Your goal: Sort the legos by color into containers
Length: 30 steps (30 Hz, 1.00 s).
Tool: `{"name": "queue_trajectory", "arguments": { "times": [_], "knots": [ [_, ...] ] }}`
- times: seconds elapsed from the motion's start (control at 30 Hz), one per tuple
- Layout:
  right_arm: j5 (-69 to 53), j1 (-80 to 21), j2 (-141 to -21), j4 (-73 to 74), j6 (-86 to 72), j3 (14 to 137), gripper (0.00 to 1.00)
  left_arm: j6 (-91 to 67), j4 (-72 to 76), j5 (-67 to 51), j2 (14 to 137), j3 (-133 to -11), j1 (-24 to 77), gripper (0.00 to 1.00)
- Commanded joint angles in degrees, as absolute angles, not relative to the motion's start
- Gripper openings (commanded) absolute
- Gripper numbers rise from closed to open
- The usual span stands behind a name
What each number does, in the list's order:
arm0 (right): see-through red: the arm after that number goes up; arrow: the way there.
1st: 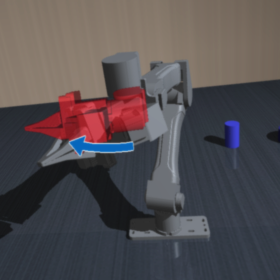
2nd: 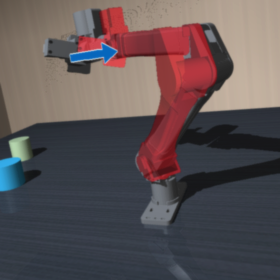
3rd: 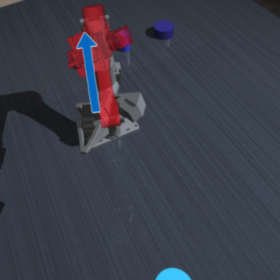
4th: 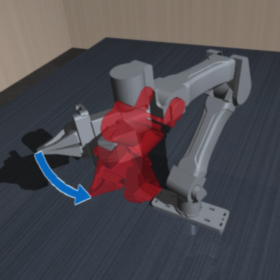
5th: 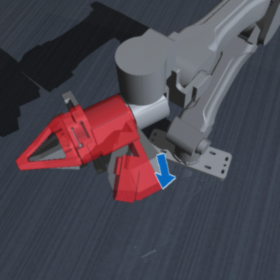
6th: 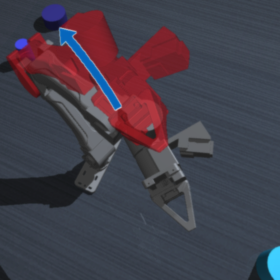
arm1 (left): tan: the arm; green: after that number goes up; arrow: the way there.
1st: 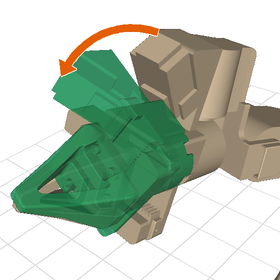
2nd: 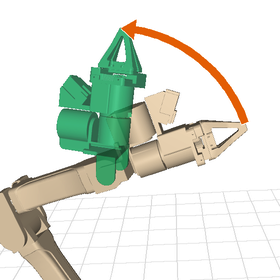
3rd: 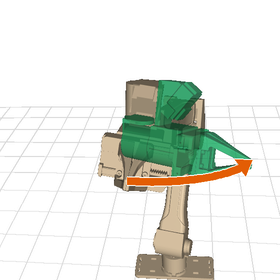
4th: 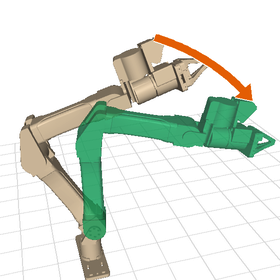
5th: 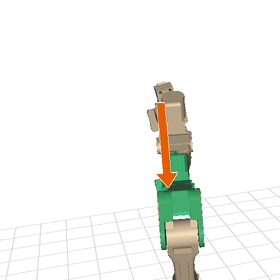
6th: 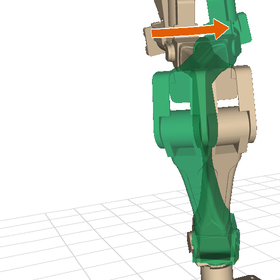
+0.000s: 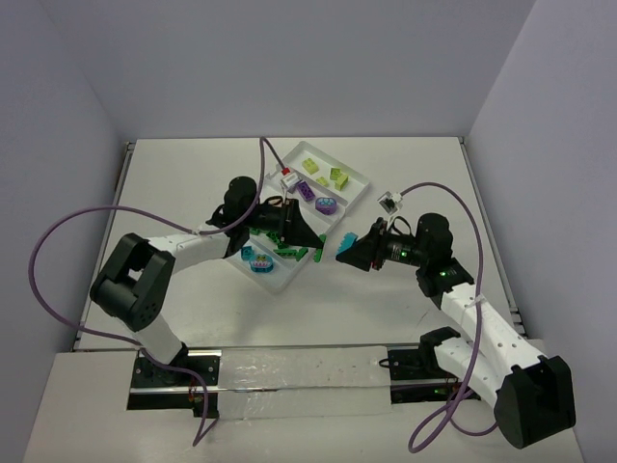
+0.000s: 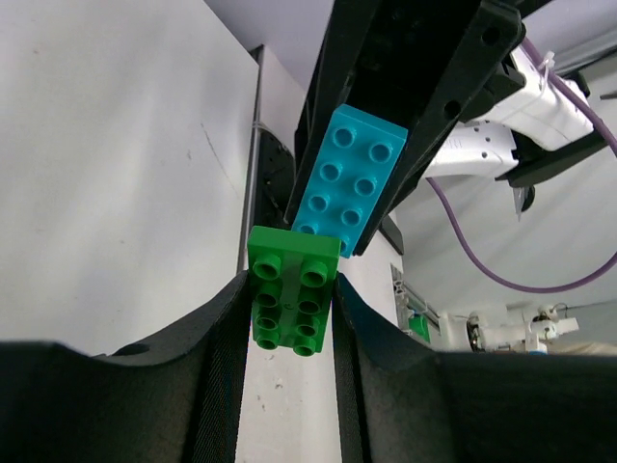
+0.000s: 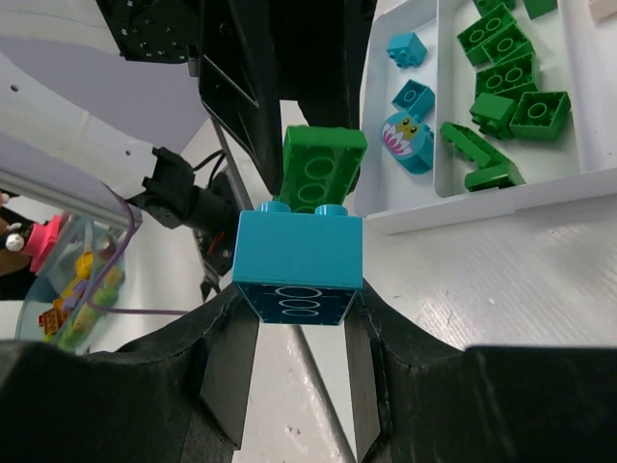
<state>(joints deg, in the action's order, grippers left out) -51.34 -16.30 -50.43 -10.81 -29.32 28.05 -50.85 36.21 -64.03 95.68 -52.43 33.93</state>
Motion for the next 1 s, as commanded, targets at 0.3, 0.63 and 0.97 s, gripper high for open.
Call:
{"name": "queue_trajectory", "arguments": {
  "times": [0.3,0.63,0.97],
  "knots": [
    [-45.2,-15.7,-49.8,-10.4,-27.8,29.6,0.0,-39.7,-9.3,-17.1,90.2,-63.1,26.4,0.0],
    [-46.2,-15.7,-51.5,-11.9,-28.7,30.1,0.0,-48.1,-24.2,8.6,97.5,-71.6,26.8,0.02],
    [-46.6,-15.7,-51.5,-11.5,-28.7,30.7,0.0,-50.5,-22.4,9.3,99.3,-70.5,27.2,0.16]
  ]
}}
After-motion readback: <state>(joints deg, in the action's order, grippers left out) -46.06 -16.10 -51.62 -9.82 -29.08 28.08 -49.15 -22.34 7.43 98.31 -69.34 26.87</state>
